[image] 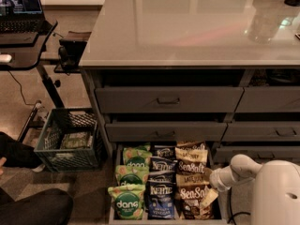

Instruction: Pick brown chip bag from bottom drawer and place on counter

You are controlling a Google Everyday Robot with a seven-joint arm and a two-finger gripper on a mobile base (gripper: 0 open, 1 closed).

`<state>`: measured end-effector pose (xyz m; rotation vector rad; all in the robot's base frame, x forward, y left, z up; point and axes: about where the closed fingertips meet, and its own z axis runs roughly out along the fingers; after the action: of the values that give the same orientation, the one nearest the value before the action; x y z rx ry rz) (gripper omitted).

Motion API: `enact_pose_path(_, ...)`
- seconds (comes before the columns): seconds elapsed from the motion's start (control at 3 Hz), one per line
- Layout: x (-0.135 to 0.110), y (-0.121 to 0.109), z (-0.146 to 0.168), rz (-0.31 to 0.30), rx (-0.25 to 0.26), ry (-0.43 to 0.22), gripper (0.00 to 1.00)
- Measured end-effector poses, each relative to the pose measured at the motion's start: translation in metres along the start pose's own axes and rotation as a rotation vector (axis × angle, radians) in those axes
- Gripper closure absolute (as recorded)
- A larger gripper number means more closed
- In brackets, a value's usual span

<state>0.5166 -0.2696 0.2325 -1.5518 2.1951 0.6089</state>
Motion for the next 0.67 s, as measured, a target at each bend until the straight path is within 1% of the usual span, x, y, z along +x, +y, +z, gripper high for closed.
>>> enact_pose_path(0.33,0.0,0.0,0.0,0.0,0.0,0.0,0.19)
enact_pose_path(0.67,0.0,0.0,0.0,0.0,0.0,0.0,0.42)
